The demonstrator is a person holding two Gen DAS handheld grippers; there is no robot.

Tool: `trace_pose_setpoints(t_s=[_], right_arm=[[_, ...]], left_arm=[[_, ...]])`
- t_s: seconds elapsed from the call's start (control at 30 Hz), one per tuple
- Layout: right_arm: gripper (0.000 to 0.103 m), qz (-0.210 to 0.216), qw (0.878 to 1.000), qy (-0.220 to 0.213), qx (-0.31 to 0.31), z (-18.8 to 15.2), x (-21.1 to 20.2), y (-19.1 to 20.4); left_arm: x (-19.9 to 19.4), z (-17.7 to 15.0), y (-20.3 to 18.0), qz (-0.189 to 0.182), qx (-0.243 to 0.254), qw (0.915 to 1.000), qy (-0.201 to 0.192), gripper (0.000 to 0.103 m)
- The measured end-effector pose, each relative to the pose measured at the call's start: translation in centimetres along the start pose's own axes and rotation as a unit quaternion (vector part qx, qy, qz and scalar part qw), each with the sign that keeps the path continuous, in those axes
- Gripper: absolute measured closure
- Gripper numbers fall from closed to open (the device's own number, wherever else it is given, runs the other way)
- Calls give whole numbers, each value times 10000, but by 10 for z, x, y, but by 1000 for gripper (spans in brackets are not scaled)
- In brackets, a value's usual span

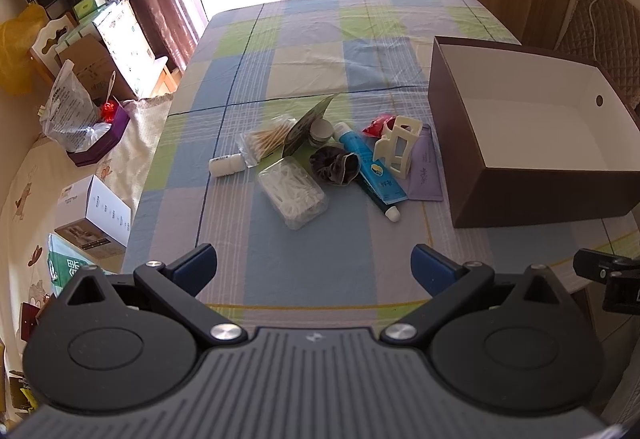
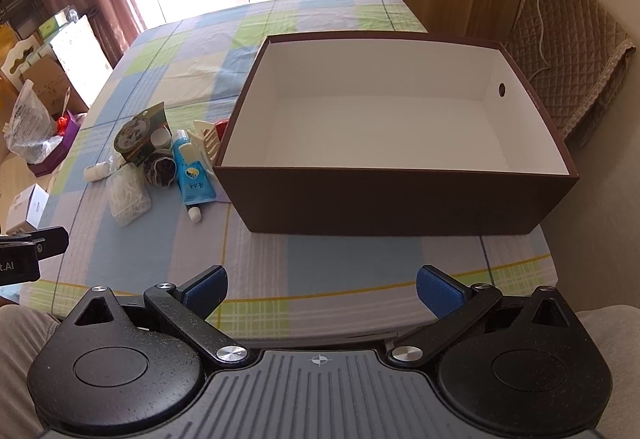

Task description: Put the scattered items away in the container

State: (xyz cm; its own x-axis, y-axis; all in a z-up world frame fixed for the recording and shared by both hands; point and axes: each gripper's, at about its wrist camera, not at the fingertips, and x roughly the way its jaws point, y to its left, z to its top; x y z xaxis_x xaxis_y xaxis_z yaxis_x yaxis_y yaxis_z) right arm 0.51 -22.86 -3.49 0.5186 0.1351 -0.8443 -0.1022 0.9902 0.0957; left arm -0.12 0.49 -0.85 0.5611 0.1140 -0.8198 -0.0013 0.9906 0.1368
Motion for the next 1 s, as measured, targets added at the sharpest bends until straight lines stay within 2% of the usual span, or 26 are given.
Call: trace_pose_setpoints(t_s=[0.63,1.0], right_arm=[[0,108,9999,-98,-91,2,3,4],[0,223,9994,-220,-127,8,11,7]], left_arm=[[7,-1,4,33,-40,10000,61,1],[20,-2,10,-115,-20,9999,103,1]])
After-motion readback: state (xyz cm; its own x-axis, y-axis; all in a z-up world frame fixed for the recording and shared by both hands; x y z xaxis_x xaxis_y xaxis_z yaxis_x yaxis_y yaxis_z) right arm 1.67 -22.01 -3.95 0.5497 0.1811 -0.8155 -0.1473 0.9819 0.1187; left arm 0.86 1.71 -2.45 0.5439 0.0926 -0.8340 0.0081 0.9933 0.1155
